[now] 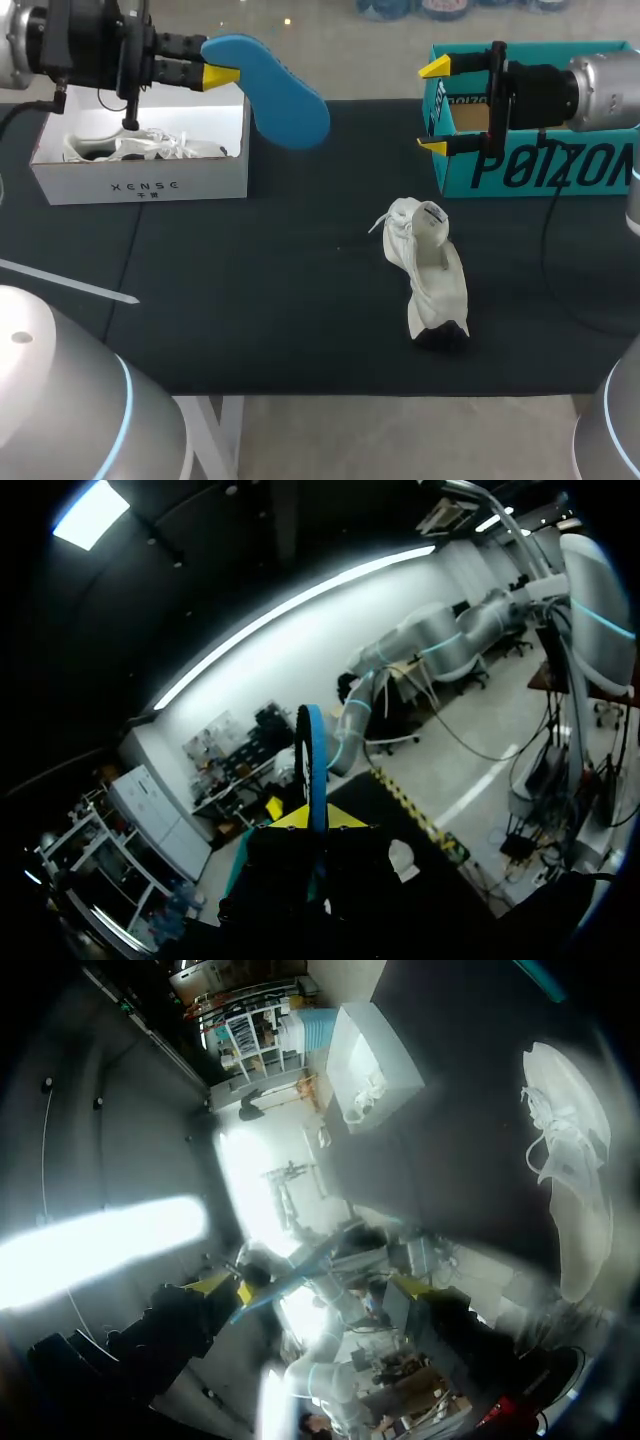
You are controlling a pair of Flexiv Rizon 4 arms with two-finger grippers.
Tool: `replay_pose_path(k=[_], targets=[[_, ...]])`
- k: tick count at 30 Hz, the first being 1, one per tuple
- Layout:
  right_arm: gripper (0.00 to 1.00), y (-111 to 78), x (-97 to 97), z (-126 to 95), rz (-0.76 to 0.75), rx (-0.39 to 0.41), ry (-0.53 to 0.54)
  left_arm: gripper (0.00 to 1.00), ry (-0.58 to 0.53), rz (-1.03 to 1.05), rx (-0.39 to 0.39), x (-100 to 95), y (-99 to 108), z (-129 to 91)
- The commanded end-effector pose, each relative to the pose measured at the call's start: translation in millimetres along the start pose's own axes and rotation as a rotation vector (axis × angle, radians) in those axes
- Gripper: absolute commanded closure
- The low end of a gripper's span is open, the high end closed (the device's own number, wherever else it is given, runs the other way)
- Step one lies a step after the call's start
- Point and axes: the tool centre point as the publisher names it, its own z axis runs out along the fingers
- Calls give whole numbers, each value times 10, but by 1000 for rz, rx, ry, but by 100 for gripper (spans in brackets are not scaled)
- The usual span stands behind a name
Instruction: Take the shoe out of the shoebox, open the shoe tongue, remove and reinsert the insole, then place the shoe into the shoebox
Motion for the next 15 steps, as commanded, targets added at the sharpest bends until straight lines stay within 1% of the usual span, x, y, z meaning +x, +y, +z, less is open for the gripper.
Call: replay_pose_path(k=[1,4,5,6,7,8,9,10,11,12,14,15], targets=[[0,5,0,7,1,0,-1,100,1,1,1,-8,3,6],[0,5,0,7,1,0,-1,100,1,1,1,-8,3,6],[0,5,0,7,1,0,-1,100,-17,63,-13,-2,-20,16],[0,5,0,7,1,0,-1,100,-20,147,-57,20,-30,35],[0,5,0,7,1,0,-1,100,-24,206,-32,59,-61,73],[0,5,0,7,1,0,-1,100,-35,276,-44,66,-48,93],[0,5,0,7,1,0,-1,100,-41,300,-56,80,-43,107],[0,5,0,7,1,0,-1,100,-51,339,-48,110,-54,134],[0,5,0,7,1,0,-1,100,-73,437,-42,148,-100,176],[0,5,0,7,1,0,-1,100,-74,446,-49,157,-97,196],[0,5,0,7,1,0,-1,100,-117,535,-37,178,-127,255],[0,5,0,7,1,0,-1,100,-115,549,-40,191,-137,295]])
